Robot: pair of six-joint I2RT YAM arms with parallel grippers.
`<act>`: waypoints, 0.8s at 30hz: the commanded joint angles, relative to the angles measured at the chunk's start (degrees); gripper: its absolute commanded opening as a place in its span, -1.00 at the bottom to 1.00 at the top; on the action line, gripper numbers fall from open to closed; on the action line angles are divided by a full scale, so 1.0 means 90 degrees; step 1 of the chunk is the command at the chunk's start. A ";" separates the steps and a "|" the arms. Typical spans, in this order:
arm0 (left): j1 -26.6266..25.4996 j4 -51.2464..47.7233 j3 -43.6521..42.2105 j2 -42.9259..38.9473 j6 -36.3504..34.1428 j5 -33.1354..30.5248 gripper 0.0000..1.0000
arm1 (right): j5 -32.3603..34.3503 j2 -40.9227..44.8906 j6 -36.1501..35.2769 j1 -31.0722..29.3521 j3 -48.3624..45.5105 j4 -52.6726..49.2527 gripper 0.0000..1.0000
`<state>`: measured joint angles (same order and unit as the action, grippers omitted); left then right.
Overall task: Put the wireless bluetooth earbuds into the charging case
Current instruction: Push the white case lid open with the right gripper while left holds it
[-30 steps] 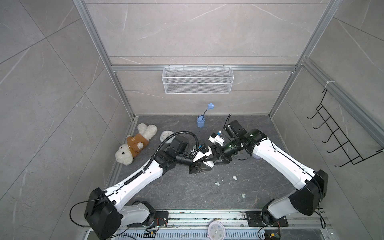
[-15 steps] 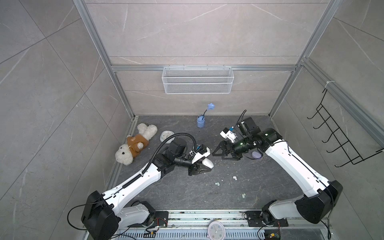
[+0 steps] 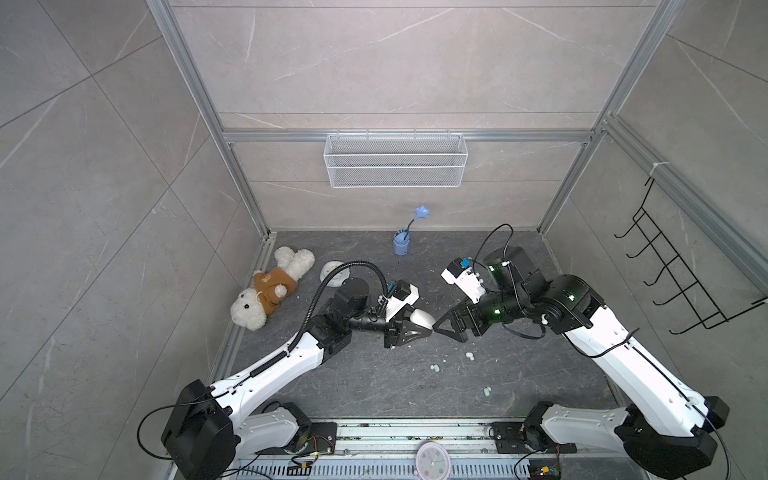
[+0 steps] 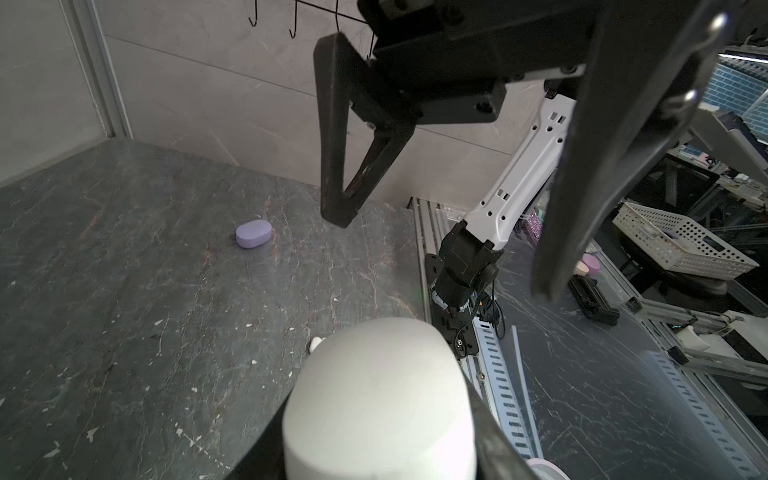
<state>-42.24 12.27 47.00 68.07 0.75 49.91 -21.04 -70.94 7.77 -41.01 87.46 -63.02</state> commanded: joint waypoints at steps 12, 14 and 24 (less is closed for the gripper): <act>-0.0083 0.0969 0.0097 0.0229 0.0378 0.0420 -0.52 | 0.0810 -0.0291 -0.0505 -0.0354 0.0360 0.0029 0.84; -0.0092 0.0965 0.0087 0.0219 0.0377 0.0427 -0.52 | 0.0813 -0.0344 -0.0526 -0.0383 0.0380 0.0030 0.84; -0.0149 0.0917 0.0075 0.0180 0.0338 0.0459 -0.54 | 0.1583 -0.0511 -0.0358 -0.0414 0.0521 -0.0012 0.83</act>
<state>-42.89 18.02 47.00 70.65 3.07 51.48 -12.05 -74.96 4.03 -44.53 90.87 -63.07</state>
